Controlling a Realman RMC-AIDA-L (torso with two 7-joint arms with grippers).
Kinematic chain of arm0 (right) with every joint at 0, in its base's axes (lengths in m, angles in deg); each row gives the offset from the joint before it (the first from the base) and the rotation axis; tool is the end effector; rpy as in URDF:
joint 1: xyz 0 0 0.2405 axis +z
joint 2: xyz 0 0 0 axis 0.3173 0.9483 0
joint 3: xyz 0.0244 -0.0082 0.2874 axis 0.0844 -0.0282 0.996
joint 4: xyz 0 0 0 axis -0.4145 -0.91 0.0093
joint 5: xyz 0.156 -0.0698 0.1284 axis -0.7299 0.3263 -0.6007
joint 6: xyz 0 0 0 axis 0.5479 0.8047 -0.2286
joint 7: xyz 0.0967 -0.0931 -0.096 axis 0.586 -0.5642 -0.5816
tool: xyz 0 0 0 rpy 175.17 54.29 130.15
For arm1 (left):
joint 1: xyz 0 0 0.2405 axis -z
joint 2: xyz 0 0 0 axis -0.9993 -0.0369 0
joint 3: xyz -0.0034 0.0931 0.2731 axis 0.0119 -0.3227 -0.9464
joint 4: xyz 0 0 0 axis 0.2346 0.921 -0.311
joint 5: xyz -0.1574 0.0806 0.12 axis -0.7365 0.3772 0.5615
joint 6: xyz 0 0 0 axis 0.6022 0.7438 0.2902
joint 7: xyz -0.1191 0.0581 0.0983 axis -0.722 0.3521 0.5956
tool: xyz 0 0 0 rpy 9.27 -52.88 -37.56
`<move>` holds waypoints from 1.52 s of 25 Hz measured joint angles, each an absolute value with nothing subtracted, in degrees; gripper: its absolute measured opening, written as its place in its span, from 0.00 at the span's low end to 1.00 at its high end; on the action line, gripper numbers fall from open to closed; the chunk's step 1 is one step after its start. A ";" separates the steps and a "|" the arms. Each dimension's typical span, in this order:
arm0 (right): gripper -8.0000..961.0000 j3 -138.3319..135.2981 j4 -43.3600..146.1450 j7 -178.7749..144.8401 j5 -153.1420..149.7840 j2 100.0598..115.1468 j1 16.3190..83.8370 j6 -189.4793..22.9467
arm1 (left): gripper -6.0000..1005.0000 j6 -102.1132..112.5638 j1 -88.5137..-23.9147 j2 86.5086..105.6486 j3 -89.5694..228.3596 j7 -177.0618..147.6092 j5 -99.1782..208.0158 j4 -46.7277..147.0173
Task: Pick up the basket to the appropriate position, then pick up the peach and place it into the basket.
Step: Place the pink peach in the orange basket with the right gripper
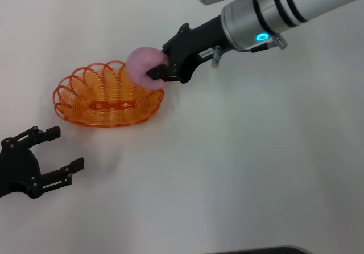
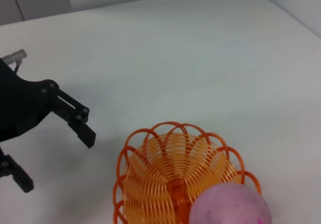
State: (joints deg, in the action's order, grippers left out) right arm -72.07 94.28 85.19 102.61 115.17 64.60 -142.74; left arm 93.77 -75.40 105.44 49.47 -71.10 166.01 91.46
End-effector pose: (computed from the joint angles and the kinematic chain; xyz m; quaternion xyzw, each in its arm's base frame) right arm 0.1585 0.4145 -0.1147 -0.9903 0.1115 0.0242 0.0788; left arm -0.3666 0.2372 -0.0349 -0.9310 -0.1956 -0.2149 0.2209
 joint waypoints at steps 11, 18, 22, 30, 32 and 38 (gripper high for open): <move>0.26 -76.25 88.82 81.55 98.39 115.30 66.69 -136.98 | 0.84 93.88 -75.37 105.44 49.47 -71.10 166.01 91.44; 0.38 -76.37 88.76 80.38 97.31 115.30 66.52 -136.77 | 0.84 93.95 -75.39 105.44 49.44 -71.10 166.01 91.44; 0.52 -76.43 88.68 79.32 96.01 115.30 66.44 -136.63 | 0.84 93.97 -75.51 105.44 49.47 -71.10 166.01 91.44; 0.63 -76.45 87.54 76.85 94.72 115.34 66.81 -136.58 | 0.84 94.19 -75.58 105.44 49.47 -71.09 166.01 91.44; 0.63 -76.51 86.77 75.75 93.48 115.37 66.95 -136.65 | 0.84 94.20 -75.58 105.44 49.47 -71.10 166.01 91.44; 0.73 -76.52 85.75 74.36 91.60 115.39 67.08 -136.62 | 0.84 94.21 -75.58 105.44 49.47 -71.09 166.06 91.44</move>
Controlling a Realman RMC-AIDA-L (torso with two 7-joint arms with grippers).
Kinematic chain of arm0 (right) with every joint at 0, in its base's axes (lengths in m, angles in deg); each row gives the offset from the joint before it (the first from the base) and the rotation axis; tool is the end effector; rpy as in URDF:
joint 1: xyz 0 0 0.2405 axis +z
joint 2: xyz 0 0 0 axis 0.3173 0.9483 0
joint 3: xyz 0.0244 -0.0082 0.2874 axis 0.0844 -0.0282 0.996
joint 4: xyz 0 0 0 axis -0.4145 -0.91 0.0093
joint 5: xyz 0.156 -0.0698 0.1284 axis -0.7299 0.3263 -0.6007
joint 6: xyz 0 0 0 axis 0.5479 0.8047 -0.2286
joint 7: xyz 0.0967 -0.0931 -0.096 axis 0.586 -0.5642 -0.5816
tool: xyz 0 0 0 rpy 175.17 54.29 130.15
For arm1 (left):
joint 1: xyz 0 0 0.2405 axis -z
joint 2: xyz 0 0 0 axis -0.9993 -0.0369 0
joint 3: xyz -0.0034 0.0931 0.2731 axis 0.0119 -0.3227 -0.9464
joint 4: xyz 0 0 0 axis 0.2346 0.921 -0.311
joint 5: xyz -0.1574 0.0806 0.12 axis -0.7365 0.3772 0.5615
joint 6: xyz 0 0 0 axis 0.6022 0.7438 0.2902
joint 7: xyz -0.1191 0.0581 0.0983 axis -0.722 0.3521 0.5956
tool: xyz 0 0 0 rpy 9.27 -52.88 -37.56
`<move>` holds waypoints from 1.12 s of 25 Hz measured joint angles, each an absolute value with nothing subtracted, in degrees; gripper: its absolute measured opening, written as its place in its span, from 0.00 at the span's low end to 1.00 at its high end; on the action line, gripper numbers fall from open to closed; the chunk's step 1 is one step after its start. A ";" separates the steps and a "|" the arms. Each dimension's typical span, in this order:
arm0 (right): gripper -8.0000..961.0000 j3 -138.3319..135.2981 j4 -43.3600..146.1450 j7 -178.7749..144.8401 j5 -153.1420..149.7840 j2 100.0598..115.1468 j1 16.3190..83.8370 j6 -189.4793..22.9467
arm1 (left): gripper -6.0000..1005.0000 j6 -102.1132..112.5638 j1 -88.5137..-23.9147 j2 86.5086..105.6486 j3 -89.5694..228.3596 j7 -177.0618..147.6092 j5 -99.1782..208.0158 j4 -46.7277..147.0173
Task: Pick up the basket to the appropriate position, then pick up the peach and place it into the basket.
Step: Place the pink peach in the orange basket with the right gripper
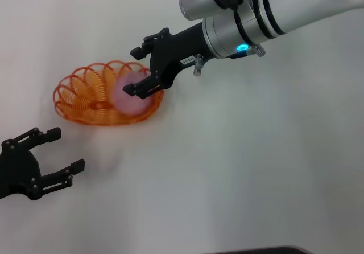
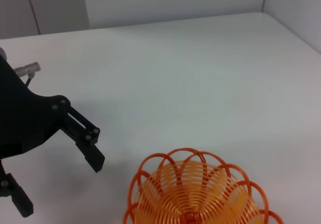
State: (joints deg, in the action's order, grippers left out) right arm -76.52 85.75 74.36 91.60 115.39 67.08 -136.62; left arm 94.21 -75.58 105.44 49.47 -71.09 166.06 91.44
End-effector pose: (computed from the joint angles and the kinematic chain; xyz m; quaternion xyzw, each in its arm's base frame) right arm 0.1509 0.4139 -0.1390 -0.9926 0.0740 0.0616 0.0745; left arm -0.3663 0.2353 -0.0350 -0.9311 -0.1960 -0.2169 0.2183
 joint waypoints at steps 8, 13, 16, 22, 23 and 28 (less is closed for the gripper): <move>0.97 -76.37 86.12 73.79 90.01 115.28 66.43 -136.53 | 0.84 94.22 -75.56 105.44 49.39 -71.09 166.08 91.44; 0.98 -75.96 87.70 70.95 85.91 114.84 63.23 -137.74 | 0.84 94.29 -75.64 105.44 49.44 -71.09 166.07 91.44; 0.98 -75.57 90.96 70.16 85.03 114.78 59.92 -139.22 | 0.84 94.29 -75.67 105.44 49.47 -71.09 166.04 91.45; 0.98 -72.22 95.73 66.28 82.43 114.70 52.98 -145.01 | 0.84 94.29 -75.66 105.44 49.48 -71.09 166.00 91.45; 0.98 -71.30 95.96 64.84 81.63 114.70 51.98 -146.44 | 0.84 94.29 -75.65 105.44 49.46 -71.09 166.00 91.45; 0.98 -65.73 96.07 58.78 79.30 114.60 46.60 -151.76 | 0.84 94.29 -75.68 105.44 49.47 -71.09 166.00 91.45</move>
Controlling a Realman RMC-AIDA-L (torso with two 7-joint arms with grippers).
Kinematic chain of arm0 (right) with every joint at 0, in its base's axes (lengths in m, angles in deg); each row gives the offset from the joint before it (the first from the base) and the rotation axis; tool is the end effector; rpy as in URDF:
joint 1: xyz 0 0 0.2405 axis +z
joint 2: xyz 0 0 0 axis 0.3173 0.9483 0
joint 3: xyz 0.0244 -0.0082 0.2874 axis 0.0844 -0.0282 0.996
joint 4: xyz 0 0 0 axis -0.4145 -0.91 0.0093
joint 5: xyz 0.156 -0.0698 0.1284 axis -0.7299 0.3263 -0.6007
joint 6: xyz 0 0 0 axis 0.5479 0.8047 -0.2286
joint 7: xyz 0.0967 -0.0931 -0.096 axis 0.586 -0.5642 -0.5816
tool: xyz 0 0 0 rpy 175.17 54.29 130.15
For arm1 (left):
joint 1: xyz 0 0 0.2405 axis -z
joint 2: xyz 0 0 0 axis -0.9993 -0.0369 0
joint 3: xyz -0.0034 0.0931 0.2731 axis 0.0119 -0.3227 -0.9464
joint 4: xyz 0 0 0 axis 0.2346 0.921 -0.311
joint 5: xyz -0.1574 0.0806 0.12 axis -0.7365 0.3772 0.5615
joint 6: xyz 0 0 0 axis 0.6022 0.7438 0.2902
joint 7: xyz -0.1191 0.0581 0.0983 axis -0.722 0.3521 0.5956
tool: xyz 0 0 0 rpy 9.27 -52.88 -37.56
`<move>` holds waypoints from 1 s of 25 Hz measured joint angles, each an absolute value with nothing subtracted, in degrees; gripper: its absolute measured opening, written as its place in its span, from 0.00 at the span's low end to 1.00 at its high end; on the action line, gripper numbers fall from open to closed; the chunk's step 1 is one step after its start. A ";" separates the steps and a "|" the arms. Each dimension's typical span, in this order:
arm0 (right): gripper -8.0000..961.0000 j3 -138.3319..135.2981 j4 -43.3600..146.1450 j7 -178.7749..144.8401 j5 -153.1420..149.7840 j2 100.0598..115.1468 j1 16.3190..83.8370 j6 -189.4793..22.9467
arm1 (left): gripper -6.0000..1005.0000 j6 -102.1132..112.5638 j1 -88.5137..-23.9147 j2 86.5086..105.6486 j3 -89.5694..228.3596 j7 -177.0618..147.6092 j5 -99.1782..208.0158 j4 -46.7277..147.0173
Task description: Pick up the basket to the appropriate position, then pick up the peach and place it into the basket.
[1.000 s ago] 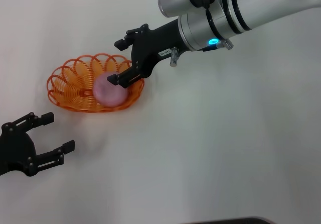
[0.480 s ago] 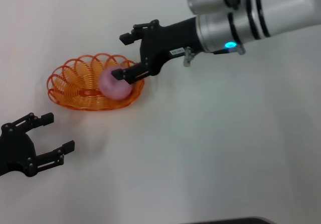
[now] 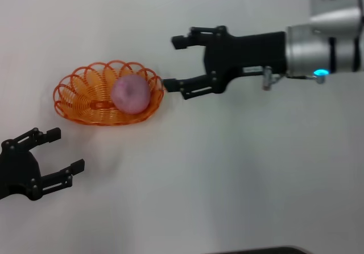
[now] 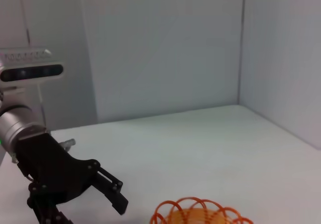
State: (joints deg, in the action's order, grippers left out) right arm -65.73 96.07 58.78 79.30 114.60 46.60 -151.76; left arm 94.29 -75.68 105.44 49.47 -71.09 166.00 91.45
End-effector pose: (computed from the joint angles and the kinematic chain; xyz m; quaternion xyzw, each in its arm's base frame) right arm 0.2130 0.3610 -0.0750 -0.9653 0.0860 0.2234 0.1045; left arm -0.3665 0.2346 -0.0349 -0.9308 -0.1965 -0.2175 0.2184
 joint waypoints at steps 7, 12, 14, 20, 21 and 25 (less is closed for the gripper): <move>0.98 -60.82 93.27 51.72 79.70 114.51 40.92 -156.59 | 0.84 94.28 -75.80 105.44 49.47 -71.09 166.00 91.45; 0.98 -58.39 90.46 46.43 79.73 114.51 38.51 -159.46 | 0.84 94.28 -75.72 105.44 49.47 -71.09 166.01 91.45; 0.98 -56.74 88.81 43.35 79.63 114.51 37.44 -160.97 | 0.84 94.29 -75.71 105.44 49.47 -71.09 166.01 91.45; 0.98 -50.93 83.35 35.70 79.45 114.53 35.41 -163.96 | 0.84 94.28 -75.87 105.45 49.59 -71.09 165.45 91.39; 0.98 -50.24 82.61 34.95 79.48 114.51 35.28 -164.08 | 0.84 94.28 -75.87 105.48 49.61 -71.10 165.40 91.38; 0.98 -48.11 80.12 31.27 79.65 114.50 34.06 -164.46 | 0.84 94.28 -75.77 105.47 49.64 -71.09 165.36 91.35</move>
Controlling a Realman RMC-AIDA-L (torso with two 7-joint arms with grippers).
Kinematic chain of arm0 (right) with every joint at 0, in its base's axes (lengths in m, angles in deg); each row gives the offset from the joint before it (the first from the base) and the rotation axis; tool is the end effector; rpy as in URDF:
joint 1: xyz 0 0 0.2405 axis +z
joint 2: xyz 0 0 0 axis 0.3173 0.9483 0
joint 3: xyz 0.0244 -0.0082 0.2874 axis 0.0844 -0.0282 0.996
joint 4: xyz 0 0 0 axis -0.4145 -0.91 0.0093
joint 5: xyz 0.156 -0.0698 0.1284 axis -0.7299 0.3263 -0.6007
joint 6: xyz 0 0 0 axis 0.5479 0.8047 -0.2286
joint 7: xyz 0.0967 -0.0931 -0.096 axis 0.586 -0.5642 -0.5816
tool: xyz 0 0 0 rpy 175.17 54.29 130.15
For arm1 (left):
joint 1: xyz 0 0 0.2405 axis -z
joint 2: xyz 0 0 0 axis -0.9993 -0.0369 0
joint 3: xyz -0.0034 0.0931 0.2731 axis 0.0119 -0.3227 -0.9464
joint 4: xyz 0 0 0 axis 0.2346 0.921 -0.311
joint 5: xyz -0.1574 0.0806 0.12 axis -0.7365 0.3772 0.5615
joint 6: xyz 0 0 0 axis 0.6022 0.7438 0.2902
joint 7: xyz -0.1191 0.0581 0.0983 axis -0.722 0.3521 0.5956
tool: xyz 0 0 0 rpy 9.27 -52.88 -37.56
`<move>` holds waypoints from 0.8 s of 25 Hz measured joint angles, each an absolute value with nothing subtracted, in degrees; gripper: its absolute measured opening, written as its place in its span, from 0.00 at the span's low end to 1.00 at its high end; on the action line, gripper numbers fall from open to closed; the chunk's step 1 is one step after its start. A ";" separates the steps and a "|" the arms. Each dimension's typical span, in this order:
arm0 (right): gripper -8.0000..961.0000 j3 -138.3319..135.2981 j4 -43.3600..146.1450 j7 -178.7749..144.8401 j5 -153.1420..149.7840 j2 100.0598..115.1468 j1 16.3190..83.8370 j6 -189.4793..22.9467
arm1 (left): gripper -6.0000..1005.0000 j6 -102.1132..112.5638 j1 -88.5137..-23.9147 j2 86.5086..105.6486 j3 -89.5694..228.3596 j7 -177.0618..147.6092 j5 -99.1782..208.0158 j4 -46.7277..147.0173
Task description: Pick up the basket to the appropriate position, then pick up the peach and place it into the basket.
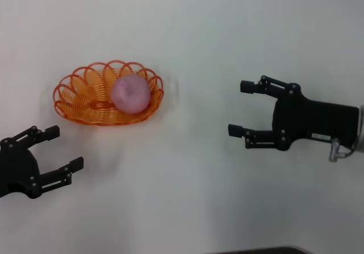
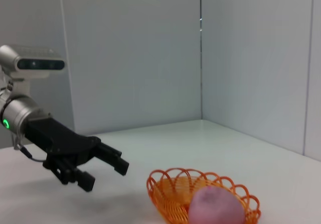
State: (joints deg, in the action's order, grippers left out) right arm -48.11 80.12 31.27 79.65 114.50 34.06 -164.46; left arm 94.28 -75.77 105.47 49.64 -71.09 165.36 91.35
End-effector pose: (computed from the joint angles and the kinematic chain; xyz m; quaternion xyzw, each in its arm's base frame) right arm 0.3182 0.2730 -0.0606 -0.9348 0.1048 0.2866 0.1817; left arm -0.3661 0.2352 -0.0340 -0.9284 -0.1974 -0.2219 0.2233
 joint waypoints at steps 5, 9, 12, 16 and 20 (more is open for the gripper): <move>0.98 -46.57 78.21 27.88 79.59 114.51 32.29 -164.97 | 0.84 94.28 -75.72 105.44 49.65 -71.09 165.32 91.35; 0.98 -45.90 77.79 27.52 79.80 114.51 31.83 -165.27 | 0.84 94.32 -75.62 105.44 49.65 -71.09 165.30 91.30; 0.98 -46.03 77.77 27.22 79.84 114.51 31.81 -165.33 | 0.84 94.36 -75.39 105.44 49.65 -71.09 165.30 90.75; 0.97 -46.19 77.74 27.14 79.86 114.51 32.04 -165.36 | 0.84 94.35 -75.31 105.37 49.64 -71.09 165.30 90.58; 0.97 -46.04 77.70 27.14 79.86 114.51 32.11 -165.55 | 0.84 94.34 -75.32 105.35 49.64 -71.09 165.30 90.56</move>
State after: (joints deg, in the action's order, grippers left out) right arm -46.04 77.70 27.14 79.86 114.51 32.11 -165.55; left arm 94.34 -75.32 105.35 49.64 -71.09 165.30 90.56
